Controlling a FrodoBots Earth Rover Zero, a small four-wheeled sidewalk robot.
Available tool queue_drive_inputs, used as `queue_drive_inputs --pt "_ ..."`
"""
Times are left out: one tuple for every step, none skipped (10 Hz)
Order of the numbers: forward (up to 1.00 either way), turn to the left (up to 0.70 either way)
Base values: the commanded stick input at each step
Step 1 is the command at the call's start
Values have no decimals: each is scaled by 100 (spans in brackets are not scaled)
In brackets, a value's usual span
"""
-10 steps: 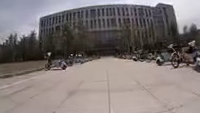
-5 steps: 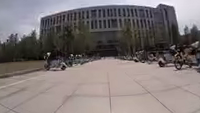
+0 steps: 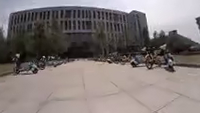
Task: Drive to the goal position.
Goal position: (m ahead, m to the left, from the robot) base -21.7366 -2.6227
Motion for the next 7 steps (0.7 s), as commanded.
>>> queue_drive_inputs --pt "0 -100" --pt "0 -100" --pt "0 -100" --pt "0 -100" --pt "0 -100" --pt "0 -100" --pt "0 -100"
